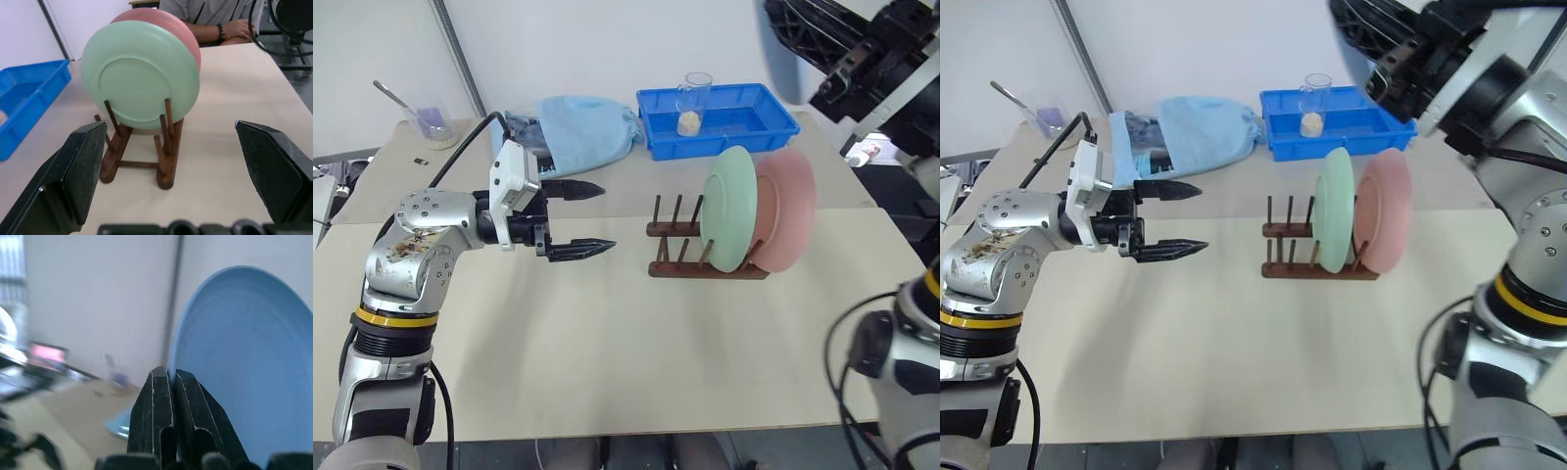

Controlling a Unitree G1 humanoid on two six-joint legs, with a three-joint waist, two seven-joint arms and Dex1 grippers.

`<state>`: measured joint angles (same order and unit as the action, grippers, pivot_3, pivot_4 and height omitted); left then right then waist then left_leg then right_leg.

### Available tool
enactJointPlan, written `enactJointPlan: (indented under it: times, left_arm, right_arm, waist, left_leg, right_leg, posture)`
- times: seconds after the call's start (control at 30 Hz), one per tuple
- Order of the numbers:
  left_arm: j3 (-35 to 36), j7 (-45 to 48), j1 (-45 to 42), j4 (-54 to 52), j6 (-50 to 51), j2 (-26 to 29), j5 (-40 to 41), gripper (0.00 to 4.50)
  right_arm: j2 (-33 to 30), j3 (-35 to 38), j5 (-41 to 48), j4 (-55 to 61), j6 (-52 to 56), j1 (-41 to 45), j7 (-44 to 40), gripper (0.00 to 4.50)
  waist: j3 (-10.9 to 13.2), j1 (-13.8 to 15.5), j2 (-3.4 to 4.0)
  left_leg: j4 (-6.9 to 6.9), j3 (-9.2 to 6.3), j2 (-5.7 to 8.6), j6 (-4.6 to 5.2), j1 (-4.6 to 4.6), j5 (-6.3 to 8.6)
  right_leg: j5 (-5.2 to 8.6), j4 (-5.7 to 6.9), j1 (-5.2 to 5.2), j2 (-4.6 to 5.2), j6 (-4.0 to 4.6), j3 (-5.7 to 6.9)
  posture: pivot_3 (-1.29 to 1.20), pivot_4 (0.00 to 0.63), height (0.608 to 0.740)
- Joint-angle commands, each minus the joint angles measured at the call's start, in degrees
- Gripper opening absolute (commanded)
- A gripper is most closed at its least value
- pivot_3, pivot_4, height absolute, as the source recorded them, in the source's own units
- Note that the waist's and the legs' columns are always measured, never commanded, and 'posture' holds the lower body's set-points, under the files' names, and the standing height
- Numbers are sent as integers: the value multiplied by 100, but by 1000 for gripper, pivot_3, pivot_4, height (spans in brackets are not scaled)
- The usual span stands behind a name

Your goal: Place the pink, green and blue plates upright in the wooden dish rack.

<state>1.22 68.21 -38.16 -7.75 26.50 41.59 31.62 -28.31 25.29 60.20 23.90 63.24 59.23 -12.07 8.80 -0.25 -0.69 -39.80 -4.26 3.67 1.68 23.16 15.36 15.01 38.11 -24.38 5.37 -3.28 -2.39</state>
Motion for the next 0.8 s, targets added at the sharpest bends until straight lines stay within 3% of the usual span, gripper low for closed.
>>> enactJointPlan:
  times: [0.03, 0.2, 0.4, 0.8]
  left_arm:
    - [169, 51, -21, -119, -32, 92, 102, 4500]
    - [105, 210, 11, -165, -36, 136, 137, 4500]
    - [-62, 510, 125, -177, -175, 281, -50, 4500]
    - [39, 636, 194, -110, -264, 537, -130, 4500]
  right_arm:
    - [341, 518, 1523, -100, 6, -280, 1224, 45]
    - [511, 237, 3423, 8, -519, -1232, 2439, 45]
    - [273, -329, 4301, 11, -930, -1739, 2775, 45]
    - [201, -1172, 4018, -532, -1385, -1887, 2281, 45]
  waist:
    - [0, 1, 0]
    - [0, -61, 0]
    - [1, -179, 2]
    - [1, -214, 2]
  left_leg:
    - [1, 0, 5, 0, 4, -1]
    - [0, 1, 20, 1, 6, -1]
    - [2, 8, 12, 23, 0, 10]
    - [2, 11, 6, 30, -7, 14]
  right_leg:
    - [-3, 2, -2, 4, -5, -1]
    - [-15, 0, -4, 12, -15, -2]
    - [-15, 0, -6, -3, -15, -3]
    - [-15, -2, -4, -8, -14, -2]
  posture:
    - [0, 150, 740]
    - [0, 150, 740]
    - [0, 150, 740]
    - [0, 150, 740]
